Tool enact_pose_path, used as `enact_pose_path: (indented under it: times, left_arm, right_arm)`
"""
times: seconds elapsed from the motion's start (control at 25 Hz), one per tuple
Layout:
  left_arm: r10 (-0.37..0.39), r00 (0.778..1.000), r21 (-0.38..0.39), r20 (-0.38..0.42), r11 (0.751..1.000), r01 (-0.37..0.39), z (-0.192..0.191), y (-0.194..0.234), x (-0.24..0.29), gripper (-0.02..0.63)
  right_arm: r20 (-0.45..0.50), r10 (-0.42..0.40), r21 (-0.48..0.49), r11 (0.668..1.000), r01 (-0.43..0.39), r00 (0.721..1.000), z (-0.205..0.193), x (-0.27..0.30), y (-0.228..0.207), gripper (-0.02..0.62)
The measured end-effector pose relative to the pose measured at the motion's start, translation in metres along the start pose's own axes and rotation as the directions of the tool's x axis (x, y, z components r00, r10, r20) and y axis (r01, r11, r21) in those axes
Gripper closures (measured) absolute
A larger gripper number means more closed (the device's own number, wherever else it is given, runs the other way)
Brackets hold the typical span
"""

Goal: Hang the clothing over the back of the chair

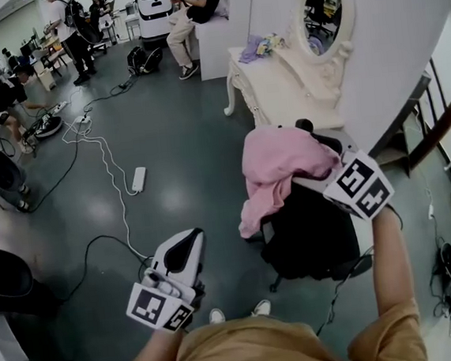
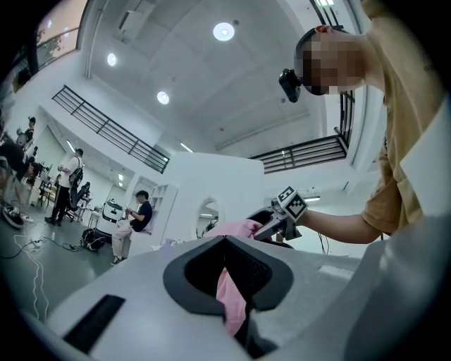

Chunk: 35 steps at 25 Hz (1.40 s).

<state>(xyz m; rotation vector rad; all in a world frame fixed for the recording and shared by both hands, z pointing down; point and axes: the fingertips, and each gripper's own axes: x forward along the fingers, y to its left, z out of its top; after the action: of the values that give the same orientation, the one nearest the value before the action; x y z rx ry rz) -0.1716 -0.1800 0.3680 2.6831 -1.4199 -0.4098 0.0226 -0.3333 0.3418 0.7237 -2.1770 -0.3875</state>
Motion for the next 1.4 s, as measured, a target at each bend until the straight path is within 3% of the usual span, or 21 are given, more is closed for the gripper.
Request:
enact_pose_path:
  times: [0.28,0.72,1.24,1.4]
  left_arm:
    - [-0.024,1.0,-0.008,-0.007,1.0,0.024,-0.002,-0.011,0.014,0.603]
    - [-0.051,0.999,-0.012,-0.014,0.999,0.05,-0.005,-0.022,0.016,0.603]
    - [-0.053,0.998,-0.018,-0.021,0.998,0.053,-0.006,-0.03,0.014,0.603]
    - [-0.064,0.998,-0.022,-0.025,0.998,0.063,-0.007,-0.036,0.017,0.603]
  right_arm:
    - [0.181,-0.001,0.194,0.98,-0.035,0.983,0.0,-0.026,-0.013,0.268]
    - [0.307,-0.135,0.414,0.91,-0.005,0.942,-0.011,-0.039,-0.02,0.431]
    - [0.372,-0.19,0.506,0.862,-0.027,0.909,-0.018,-0.068,-0.025,0.454]
    - [0.404,-0.241,0.576,0.816,-0.041,0.882,-0.026,-0.087,-0.033,0.481]
